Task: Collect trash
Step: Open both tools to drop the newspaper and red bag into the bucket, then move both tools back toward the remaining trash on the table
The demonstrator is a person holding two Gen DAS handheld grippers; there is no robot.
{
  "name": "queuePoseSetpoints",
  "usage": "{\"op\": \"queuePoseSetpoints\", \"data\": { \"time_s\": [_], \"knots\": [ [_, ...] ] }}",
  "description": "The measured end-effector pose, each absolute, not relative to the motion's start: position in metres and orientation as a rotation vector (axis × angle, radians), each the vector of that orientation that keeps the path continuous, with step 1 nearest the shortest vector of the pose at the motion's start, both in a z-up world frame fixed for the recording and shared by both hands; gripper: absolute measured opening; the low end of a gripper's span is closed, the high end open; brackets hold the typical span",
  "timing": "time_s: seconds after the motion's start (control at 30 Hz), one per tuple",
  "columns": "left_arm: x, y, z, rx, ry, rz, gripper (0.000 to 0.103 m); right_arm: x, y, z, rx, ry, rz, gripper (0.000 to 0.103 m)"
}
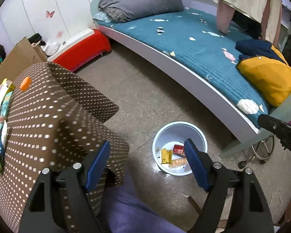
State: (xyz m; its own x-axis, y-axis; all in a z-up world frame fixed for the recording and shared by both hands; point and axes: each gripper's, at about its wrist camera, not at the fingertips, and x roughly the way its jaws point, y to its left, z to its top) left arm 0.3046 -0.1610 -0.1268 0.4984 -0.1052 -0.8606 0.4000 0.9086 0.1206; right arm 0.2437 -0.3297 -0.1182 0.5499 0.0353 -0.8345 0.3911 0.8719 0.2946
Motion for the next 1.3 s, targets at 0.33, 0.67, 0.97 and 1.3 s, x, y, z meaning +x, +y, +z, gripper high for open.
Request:
{"op": "queuePoseSetpoints", "data": {
  "time_s": [0.33, 0.67, 0.97, 1.3],
  "knots": [
    [0.305, -0.149, -0.118, 0.301, 1.006, -0.311, 0.077, 0.253, -0.308, -0.112, 0.448, 0.977, -0.156, 0.010],
    [0.291, -0.142, -0.096, 0.272, 0.970, -0.336, 0.078, 0.236, -0.302, -0.091, 0.402, 0.932, -0.184, 0.068],
    [0.273, -0.130, -0.063, 0.225, 0.896, -0.363, 0.079, 0.220, -0.283, -0.061, 0.331, 0.845, -0.164, 0.068],
    [0.264, -0.093, -0.036, 0.170, 0.833, -0.311, 0.079, 0.222, -0.255, -0.040, 0.297, 0.806, -0.092, 0.069]
  ]
}}
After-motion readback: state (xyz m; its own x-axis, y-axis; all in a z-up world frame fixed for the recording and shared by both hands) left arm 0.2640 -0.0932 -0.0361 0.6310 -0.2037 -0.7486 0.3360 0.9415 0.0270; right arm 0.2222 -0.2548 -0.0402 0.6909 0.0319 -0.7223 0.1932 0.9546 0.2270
